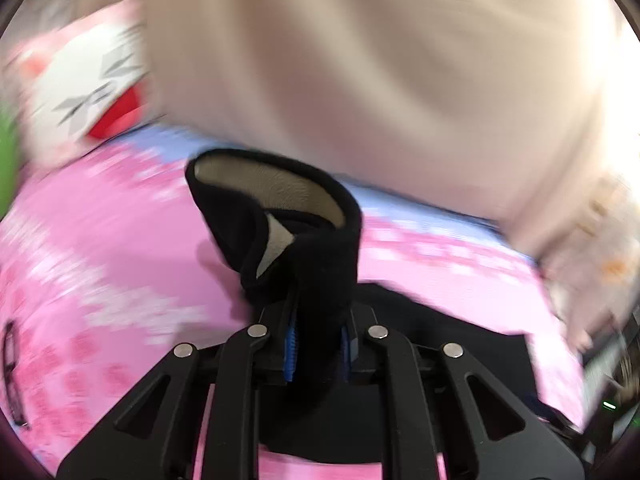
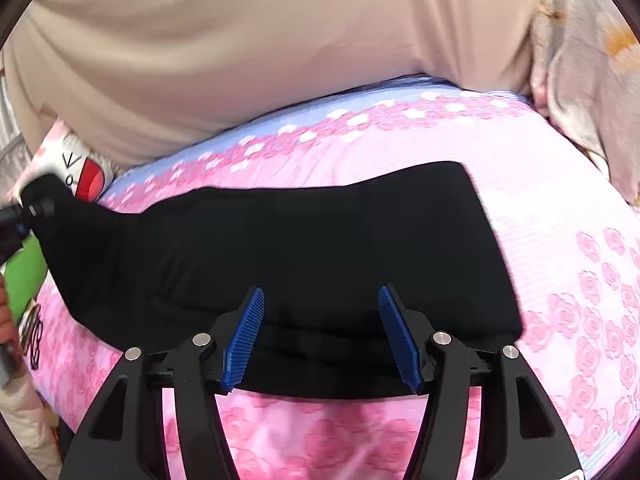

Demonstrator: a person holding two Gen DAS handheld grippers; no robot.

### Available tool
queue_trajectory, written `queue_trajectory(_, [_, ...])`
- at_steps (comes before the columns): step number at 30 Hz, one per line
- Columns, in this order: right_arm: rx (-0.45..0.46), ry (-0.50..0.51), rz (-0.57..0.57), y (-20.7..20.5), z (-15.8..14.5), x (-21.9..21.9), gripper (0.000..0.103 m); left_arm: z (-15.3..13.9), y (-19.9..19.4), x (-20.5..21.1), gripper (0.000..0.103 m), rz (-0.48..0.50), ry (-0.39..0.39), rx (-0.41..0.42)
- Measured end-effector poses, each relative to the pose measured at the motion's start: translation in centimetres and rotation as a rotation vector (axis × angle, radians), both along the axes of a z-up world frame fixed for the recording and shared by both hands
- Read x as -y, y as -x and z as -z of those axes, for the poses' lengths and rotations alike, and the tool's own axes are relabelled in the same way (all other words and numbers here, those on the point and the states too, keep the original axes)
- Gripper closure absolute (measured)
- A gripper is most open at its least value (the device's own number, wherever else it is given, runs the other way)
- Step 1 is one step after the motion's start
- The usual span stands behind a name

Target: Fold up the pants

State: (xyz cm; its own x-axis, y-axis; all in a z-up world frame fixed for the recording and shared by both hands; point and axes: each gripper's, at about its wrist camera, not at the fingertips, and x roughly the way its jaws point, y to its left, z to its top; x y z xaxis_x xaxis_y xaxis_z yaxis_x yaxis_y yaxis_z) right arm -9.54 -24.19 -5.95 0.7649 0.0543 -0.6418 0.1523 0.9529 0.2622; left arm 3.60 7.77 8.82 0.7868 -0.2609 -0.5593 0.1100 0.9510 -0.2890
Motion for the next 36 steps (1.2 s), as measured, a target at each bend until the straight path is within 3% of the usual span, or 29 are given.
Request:
queue_trajectory(3, [0.012,-0.019,0.017,0.8,0.1,1.4,0.043,-0.5,1.1,8.3,0.087,0.188,-0.06,0.008])
queue_trajectory(5, [0.009,-0.025,0.023,1.1,0.5,2.1,0.042,2.1,1.0,13.9,0.08,0.295,-0.121,-0.06])
queue_trajectory(7, [0.0,-0.021,0.031,1.3,0.9,2.7,0.042,5.7,0.7,17.6,0.073,0.336,-0.193,-0.143])
queue_trajectory(10, [-0.014,-0.017,0.036,1.7,1.3,3.5,0.042,9.7,1.6,19.7,0.072,0.331,-0.292,-0.233])
queue_trajectory(11, [-0.012,-0.021,0.035,1.9,1.2,3.8,0.042,9.7,2.4,19.4,0.07,0.325,-0.3,-0.217])
queue_trajectory(12, [-0.01,-0.025,0.031,2.1,1.1,4.0,0.041,9.2,3.4,18.7,0.057,0.329,-0.294,-0.189])
queue_trajectory(13, [-0.006,-0.026,0.031,2.2,0.9,4.0,0.04,8.5,4.1,17.8,0.041,0.34,-0.27,-0.171])
queue_trajectory(14, [0.002,-0.029,0.026,2.2,0.7,4.0,0.038,7.8,4.6,16.9,0.014,0.33,-0.254,-0.149])
queue_trajectory(16, [0.018,-0.085,-0.017,1.7,0.2,3.8,0.036,5.7,6.1,13.7,0.011,0.251,-0.243,-0.047])
queue_trajectory(18, [0.035,-0.182,-0.083,0.5,-0.2,3.4,0.033,4.1,6.7,11.0,0.011,0.174,-0.276,0.003])
queue_trajectory(20, [0.036,-0.243,-0.143,-0.7,-0.1,2.5,0.027,3.7,6.6,9.1,0.011,0.123,-0.279,0.001])
queue_trajectory(27, [-0.082,-0.36,-0.222,-5.7,2.3,-1.3,0.026,6.5,5.1,1.6,0.011,-0.072,-0.314,-0.106])
queue_trajectory(28, [-0.086,-0.342,-0.22,-6.0,2.5,-1.9,0.029,6.8,5.1,1.1,0.011,-0.085,-0.321,-0.115])
queue_trajectory(30, [-0.084,-0.28,-0.229,-6.5,2.4,-3.5,0.072,7.7,5.0,0.0,0.011,-0.098,-0.306,-0.146])
queue_trajectory(32, [-0.081,-0.257,-0.226,-7.0,1.7,-4.5,0.085,8.2,4.5,-0.6,0.011,-0.105,-0.293,-0.164])
queue_trajectory(36, [0.078,-0.213,-0.278,-5.3,-4.4,-5.3,0.087,7.9,4.5,-1.1,0.011,-0.099,-0.271,-0.158])
